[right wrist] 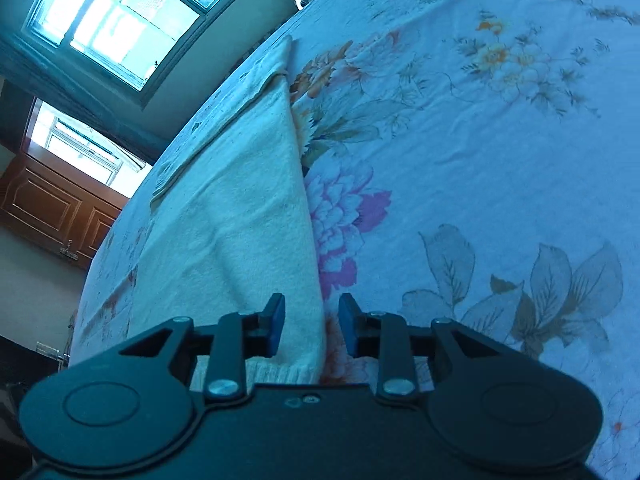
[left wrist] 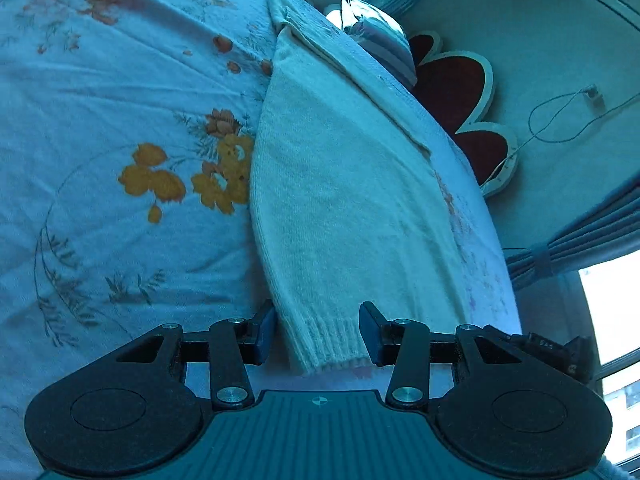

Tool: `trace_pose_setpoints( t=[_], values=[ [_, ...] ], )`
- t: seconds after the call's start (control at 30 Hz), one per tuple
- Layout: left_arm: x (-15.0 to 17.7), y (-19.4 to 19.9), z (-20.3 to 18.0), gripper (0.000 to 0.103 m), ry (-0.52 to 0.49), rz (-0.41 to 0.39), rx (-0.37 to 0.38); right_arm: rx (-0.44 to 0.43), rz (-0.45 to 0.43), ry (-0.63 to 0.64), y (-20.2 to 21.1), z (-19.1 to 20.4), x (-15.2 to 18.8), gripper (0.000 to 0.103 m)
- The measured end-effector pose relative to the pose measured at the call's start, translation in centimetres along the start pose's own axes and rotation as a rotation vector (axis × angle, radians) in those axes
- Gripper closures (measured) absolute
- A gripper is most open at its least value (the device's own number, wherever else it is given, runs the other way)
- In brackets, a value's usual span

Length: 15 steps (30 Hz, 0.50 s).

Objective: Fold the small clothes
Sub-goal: 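Grasp the sweater side edge with the left gripper while the right gripper grasps the other side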

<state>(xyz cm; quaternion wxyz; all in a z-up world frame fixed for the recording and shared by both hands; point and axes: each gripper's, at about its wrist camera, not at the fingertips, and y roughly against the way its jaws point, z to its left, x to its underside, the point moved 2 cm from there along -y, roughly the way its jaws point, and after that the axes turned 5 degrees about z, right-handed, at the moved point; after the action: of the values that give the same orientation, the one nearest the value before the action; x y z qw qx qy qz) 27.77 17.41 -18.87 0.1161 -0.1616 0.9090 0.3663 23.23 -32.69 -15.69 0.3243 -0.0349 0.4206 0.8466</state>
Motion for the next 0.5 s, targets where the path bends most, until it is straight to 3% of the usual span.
trace_pose_setpoints(
  t=[0.23, 0.5],
  values=[
    [1.0, -0.8, 2.2, 0.059, 0.155, -0.053, 0.123, -0.096, 0.019, -0.107, 0.2, -0.6, 2.4, 0.072],
    [-0.6, -2.2, 1.5, 0.059, 0.138, -0.061, 0.099, -0.175, 0.059, -0.165, -1.5, -1.1, 1.1, 0.073]
  ],
)
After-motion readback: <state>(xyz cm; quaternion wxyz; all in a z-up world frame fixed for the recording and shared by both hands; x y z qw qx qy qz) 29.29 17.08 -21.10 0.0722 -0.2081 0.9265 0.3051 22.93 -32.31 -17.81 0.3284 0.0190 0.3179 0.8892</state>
